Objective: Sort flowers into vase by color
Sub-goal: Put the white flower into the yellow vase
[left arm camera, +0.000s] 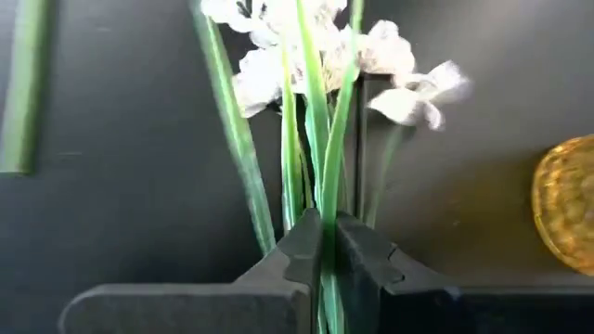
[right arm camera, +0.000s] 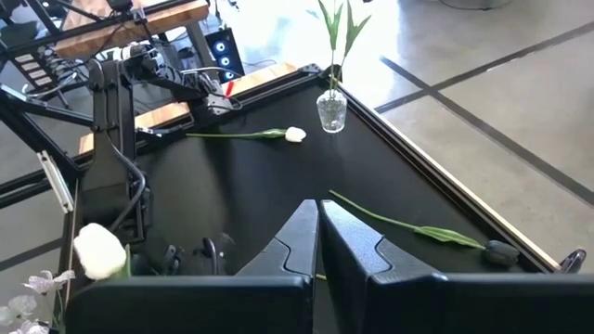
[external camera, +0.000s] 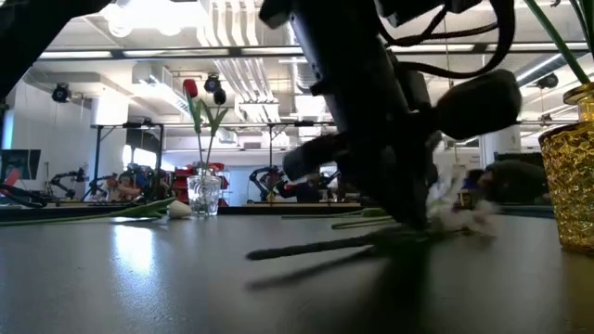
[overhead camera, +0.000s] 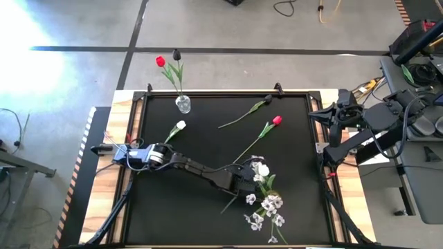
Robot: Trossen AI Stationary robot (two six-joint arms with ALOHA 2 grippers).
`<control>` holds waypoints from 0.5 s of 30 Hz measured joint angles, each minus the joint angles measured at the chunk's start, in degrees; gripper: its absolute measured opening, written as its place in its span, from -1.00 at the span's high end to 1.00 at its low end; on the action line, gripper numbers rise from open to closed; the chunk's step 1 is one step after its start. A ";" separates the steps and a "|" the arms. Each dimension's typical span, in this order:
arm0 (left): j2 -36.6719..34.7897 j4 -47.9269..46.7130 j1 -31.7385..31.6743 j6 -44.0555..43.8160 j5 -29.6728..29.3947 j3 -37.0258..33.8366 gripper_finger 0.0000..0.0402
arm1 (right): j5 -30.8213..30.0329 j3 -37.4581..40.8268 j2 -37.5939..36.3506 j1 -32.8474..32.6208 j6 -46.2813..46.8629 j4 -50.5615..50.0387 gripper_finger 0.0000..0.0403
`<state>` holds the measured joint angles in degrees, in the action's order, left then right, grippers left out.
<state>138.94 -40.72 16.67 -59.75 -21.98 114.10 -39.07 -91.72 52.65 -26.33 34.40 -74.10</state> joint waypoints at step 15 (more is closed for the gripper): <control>-9.35 -2.50 -6.36 9.87 2.80 -9.70 1.00 | -2.86 0.00 -3.12 0.00 -3.40 -0.16 0.95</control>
<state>129.58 -43.21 10.31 -49.88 -19.18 104.40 -41.93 -91.72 49.53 -26.33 31.00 -74.26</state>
